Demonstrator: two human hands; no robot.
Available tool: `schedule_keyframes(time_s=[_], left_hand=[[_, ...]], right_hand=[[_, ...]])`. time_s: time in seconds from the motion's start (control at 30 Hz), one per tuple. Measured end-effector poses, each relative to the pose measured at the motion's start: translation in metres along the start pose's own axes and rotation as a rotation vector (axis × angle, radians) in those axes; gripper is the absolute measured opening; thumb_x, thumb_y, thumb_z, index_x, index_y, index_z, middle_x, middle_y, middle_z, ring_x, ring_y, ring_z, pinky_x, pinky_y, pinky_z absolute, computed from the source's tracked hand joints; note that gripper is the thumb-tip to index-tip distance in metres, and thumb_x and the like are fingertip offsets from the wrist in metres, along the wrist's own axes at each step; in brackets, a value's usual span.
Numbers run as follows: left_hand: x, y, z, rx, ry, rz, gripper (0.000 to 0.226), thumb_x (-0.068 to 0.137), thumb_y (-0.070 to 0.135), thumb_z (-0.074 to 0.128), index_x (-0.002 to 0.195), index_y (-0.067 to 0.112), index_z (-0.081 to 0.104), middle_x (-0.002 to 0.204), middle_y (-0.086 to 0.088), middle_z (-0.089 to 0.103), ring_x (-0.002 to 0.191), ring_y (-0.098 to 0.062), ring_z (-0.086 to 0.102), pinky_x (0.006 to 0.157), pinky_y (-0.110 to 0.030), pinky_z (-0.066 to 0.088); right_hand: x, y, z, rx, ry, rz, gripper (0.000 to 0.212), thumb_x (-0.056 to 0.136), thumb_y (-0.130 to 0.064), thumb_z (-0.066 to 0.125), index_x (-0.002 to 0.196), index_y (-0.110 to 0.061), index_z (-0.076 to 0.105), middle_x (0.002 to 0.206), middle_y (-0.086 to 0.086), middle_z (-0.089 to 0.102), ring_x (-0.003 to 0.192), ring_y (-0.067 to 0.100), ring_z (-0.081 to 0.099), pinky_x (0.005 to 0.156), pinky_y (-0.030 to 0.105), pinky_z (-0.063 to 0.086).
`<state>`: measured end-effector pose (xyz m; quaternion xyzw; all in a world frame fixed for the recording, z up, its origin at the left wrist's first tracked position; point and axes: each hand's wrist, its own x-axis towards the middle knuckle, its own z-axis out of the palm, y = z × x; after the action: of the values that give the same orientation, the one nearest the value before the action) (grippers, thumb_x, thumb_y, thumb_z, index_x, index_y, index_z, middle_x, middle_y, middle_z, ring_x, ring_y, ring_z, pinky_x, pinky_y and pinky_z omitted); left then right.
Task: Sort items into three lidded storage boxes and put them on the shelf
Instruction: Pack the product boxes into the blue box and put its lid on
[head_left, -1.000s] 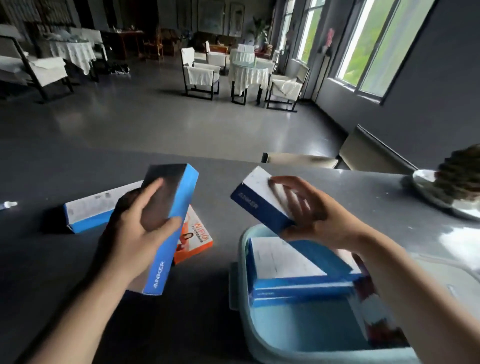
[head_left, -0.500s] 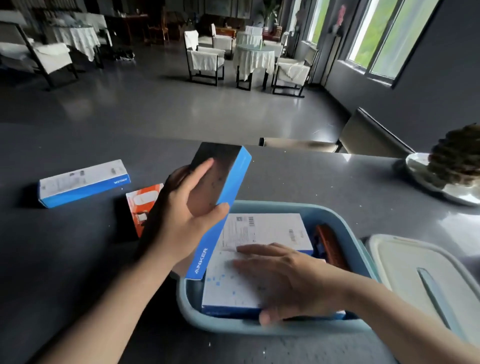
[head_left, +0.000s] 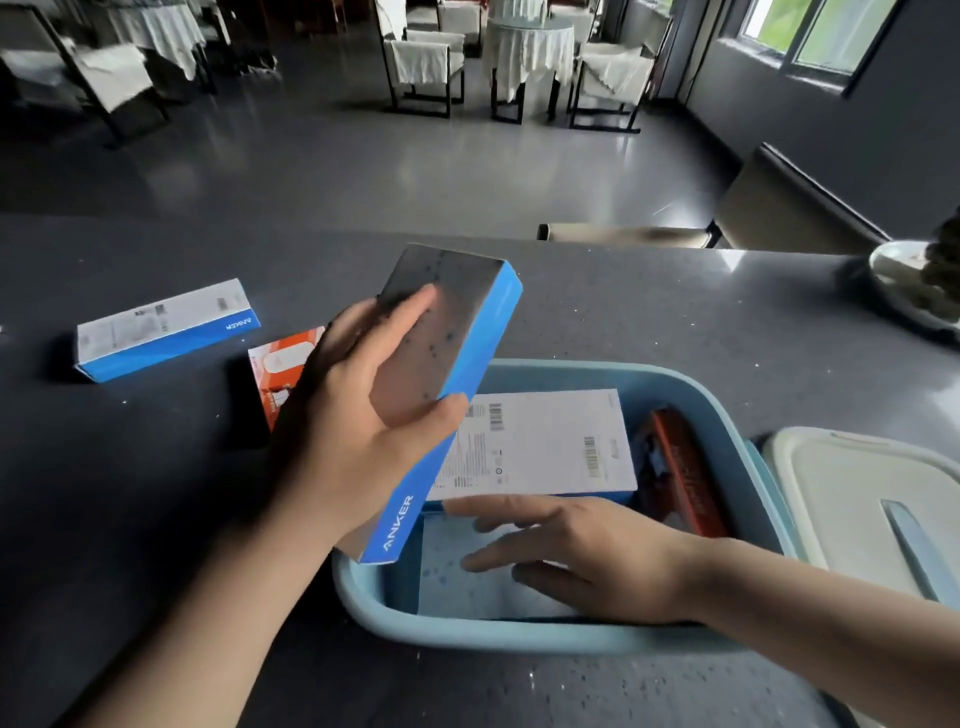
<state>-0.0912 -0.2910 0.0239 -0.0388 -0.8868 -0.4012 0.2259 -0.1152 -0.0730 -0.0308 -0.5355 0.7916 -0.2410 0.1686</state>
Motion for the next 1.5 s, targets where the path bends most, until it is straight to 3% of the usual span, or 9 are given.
schedule_keyframes(time_s=[0.27, 0.43, 0.57, 0.7, 0.93, 1.07, 1.27, 1.43, 1.5], left_hand=[[-0.003, 0.021, 0.006, 0.072, -0.281, 0.135, 0.074, 0.063, 0.061, 0.058, 0.133, 0.061, 0.034, 0.145, 0.022, 0.032, 0.13, 0.019, 0.024, 0.098, 0.005, 0.013], [0.005, 0.025, 0.009, -0.012, -0.243, 0.136, 0.075, 0.063, 0.058, 0.061, 0.135, 0.054, 0.039, 0.147, 0.017, 0.035, 0.134, 0.006, 0.033, 0.111, -0.019, 0.027], [-0.004, 0.029, 0.014, 0.132, -0.503, 0.344, 0.077, 0.068, 0.061, 0.059, 0.136, 0.064, 0.023, 0.154, 0.021, 0.017, 0.138, 0.005, 0.025, 0.11, -0.01, 0.019], [-0.003, 0.026, 0.035, 0.324, -0.984, 0.502, 0.074, 0.078, 0.062, 0.057, 0.133, 0.071, 0.008, 0.157, 0.02, 0.001, 0.141, 0.002, 0.01, 0.113, -0.017, 0.009], [-0.009, 0.005, 0.062, 0.393, -0.919, 0.63, 0.039, 0.101, 0.036, 0.036, 0.14, 0.038, 0.039, 0.148, 0.008, 0.03, 0.131, -0.01, 0.031, 0.11, -0.026, 0.023], [-0.016, -0.007, 0.069, 0.463, -0.974, 0.739, 0.044, 0.099, 0.049, 0.032, 0.14, 0.037, 0.037, 0.155, 0.015, 0.021, 0.142, -0.006, 0.008, 0.114, -0.028, 0.008], [-0.014, -0.011, 0.067, 0.514, -1.024, 0.811, 0.051, 0.098, 0.052, 0.032, 0.146, 0.035, 0.028, 0.156, 0.015, 0.02, 0.144, -0.004, 0.009, 0.115, -0.022, 0.0], [-0.015, -0.01, 0.059, 0.638, -0.897, 0.893, 0.045, 0.096, 0.052, 0.036, 0.135, 0.033, 0.047, 0.146, 0.01, 0.043, 0.14, -0.011, 0.031, 0.116, -0.034, 0.026], [-0.01, -0.011, 0.054, 0.697, -0.798, 0.773, 0.049, 0.095, 0.05, 0.035, 0.14, 0.033, 0.04, 0.152, 0.008, 0.035, 0.143, -0.013, 0.023, 0.116, -0.041, 0.022]], right_hand=[[-0.002, 0.003, -0.02, 0.352, 0.26, 0.07, 0.051, 0.085, 0.008, 0.053, 0.127, -0.022, 0.057, 0.128, -0.022, 0.049, 0.12, 0.004, 0.048, 0.099, 0.022, 0.04], [-0.004, 0.001, -0.025, 0.671, 0.295, 0.189, 0.051, 0.086, 0.018, 0.044, 0.119, -0.017, 0.06, 0.126, -0.01, 0.059, 0.112, 0.017, 0.06, 0.087, 0.025, 0.047], [-0.034, 0.013, -0.049, 0.851, 0.843, 0.363, 0.044, 0.08, 0.021, 0.042, 0.094, -0.01, 0.07, 0.09, 0.002, 0.073, 0.077, 0.015, 0.067, 0.067, 0.023, 0.052], [-0.051, 0.029, -0.055, 0.837, 1.209, 0.495, 0.029, 0.075, 0.018, 0.05, 0.086, -0.002, 0.068, 0.085, 0.011, 0.068, 0.078, 0.026, 0.062, 0.075, 0.036, 0.051], [-0.05, 0.031, -0.046, 0.564, 1.154, 0.546, 0.027, 0.074, 0.009, 0.058, 0.085, -0.013, 0.07, 0.083, -0.005, 0.072, 0.071, 0.005, 0.064, 0.063, 0.012, 0.047], [-0.051, 0.033, -0.044, 0.48, 1.121, 0.566, 0.026, 0.077, 0.005, 0.059, 0.085, -0.017, 0.069, 0.085, -0.005, 0.072, 0.075, 0.014, 0.066, 0.066, 0.021, 0.051], [-0.049, 0.028, -0.04, 0.282, 0.989, 0.638, 0.026, 0.08, -0.002, 0.06, 0.087, -0.026, 0.067, 0.082, -0.013, 0.071, 0.077, 0.005, 0.066, 0.071, 0.027, 0.05], [-0.047, 0.024, -0.037, 0.068, 0.855, 0.622, 0.031, 0.08, -0.005, 0.062, 0.097, -0.03, 0.067, 0.09, -0.017, 0.066, 0.087, 0.007, 0.063, 0.078, 0.03, 0.049], [-0.044, 0.022, -0.035, -0.065, 0.739, 0.533, 0.032, 0.085, -0.009, 0.061, 0.111, -0.026, 0.067, 0.108, -0.013, 0.064, 0.103, 0.012, 0.057, 0.089, 0.031, 0.047]])
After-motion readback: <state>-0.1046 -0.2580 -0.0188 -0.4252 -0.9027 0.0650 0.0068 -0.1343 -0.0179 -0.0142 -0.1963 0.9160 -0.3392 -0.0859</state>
